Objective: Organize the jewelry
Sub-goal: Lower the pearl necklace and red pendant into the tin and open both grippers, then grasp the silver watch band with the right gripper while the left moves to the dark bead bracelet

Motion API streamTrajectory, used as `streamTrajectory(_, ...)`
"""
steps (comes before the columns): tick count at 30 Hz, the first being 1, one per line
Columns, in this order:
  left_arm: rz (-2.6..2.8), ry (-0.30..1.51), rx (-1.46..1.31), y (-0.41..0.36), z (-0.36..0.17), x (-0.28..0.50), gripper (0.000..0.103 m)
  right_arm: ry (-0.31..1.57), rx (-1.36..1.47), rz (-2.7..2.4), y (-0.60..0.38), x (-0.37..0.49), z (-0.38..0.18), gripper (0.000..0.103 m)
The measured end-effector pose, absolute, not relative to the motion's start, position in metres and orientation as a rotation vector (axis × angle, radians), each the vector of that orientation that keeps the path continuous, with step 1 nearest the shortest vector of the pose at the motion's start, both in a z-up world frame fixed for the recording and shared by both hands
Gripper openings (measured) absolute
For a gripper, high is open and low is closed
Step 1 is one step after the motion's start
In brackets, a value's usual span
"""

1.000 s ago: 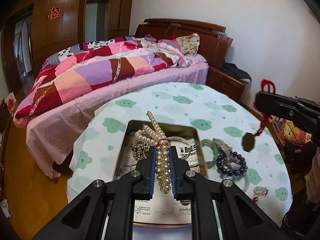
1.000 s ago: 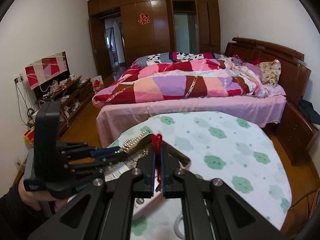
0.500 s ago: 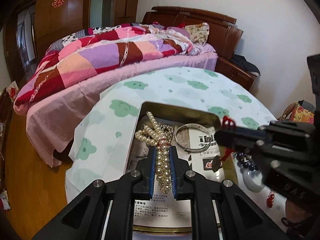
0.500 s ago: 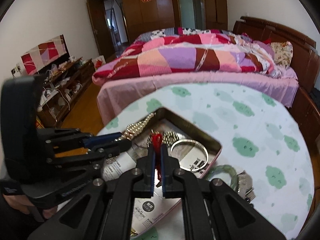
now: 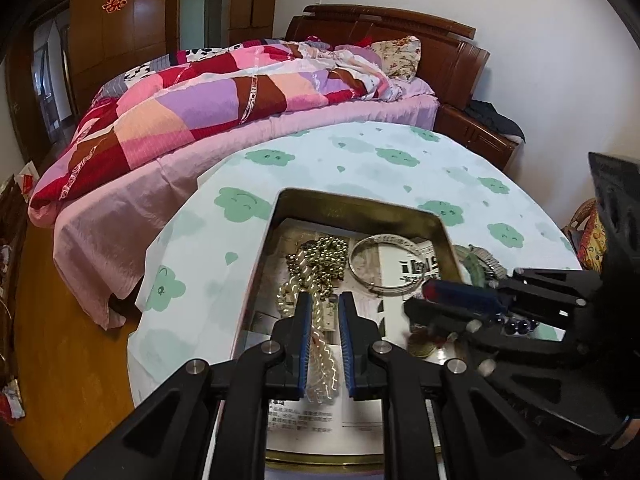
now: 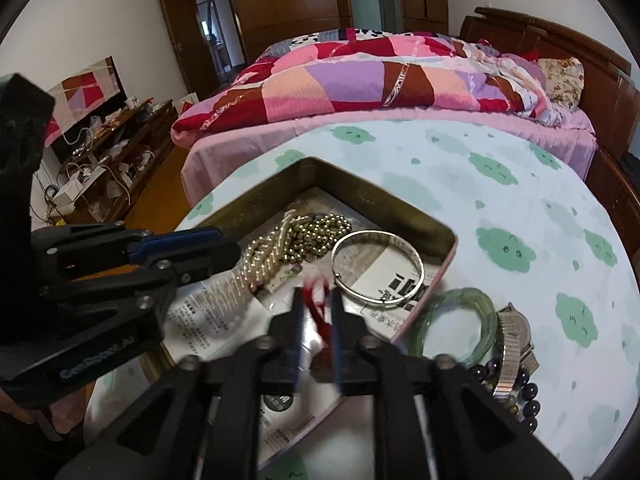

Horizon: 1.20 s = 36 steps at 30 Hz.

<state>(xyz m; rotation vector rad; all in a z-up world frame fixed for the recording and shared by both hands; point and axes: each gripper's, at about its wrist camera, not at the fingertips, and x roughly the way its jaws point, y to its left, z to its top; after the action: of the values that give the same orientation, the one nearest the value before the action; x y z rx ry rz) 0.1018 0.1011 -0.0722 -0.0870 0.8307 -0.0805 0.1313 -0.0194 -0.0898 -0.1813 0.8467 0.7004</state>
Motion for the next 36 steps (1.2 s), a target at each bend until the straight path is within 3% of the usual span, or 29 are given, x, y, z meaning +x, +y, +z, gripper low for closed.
streamTrajectory(1, -0.078, 0.827, -0.085, 0.1, -0.07, 0.101, 0.028, 0.842, -0.169, 0.698, -0.022, 0.132, -0.089, 0.047)
streamTrajectory(2, -0.062, 0.818, -0.081, 0.1, -0.068, 0.099, 0.042, 0.833, -0.157, 0.694, -0.026, 0.131, -0.088, 0.052)
streamTrajectory(3, -0.045, 0.808, -0.082, 0.1, -0.066, 0.098, 0.05, 0.826, -0.152, 0.687, -0.03, 0.131, -0.087, 0.051)
streamTrajectory(4, -0.039, 0.796, -0.092, 0.102, -0.064, 0.096, 0.065, 0.817, -0.139, 0.693, -0.036, 0.13, -0.084, 0.051)
streamTrajectory(5, -0.042, 0.786, -0.105, 0.102, -0.063, 0.094, 0.07, 0.812, -0.132, 0.688, -0.042, 0.128, -0.082, 0.053)
streamTrajectory(17, -0.042, 0.77, -0.054, 0.063, -0.062, 0.083, 0.07, 0.852, -0.03, 0.419, -0.162, 0.136, -0.099, 0.057)
streamTrajectory(28, -0.033, 0.799, -0.045, 0.04, -0.077, 0.086, 0.07, 0.872, -0.114, 0.48, -0.128, 0.161, -0.109, 0.055)
streamTrajectory(30, -0.033, 0.796, -0.048, 0.041, -0.075, 0.086, 0.07, 0.891, -0.122, 0.488, -0.124, 0.165, -0.116, 0.045)
streamTrajectory(31, -0.035, 0.794, -0.056, 0.042, -0.075, 0.086, 0.07, 0.895, -0.131, 0.489, -0.122, 0.167, -0.118, 0.033)
streamTrajectory(34, -0.041, 0.796, -0.057, 0.04, -0.074, 0.087, 0.07, 0.902, -0.131, 0.502, -0.123, 0.169, -0.12, 0.019)
streamTrajectory(36, -0.05, 0.796, -0.051, 0.038, -0.073, 0.088, 0.07, 0.891, -0.124, 0.504, -0.126, 0.168, -0.117, 0.018)
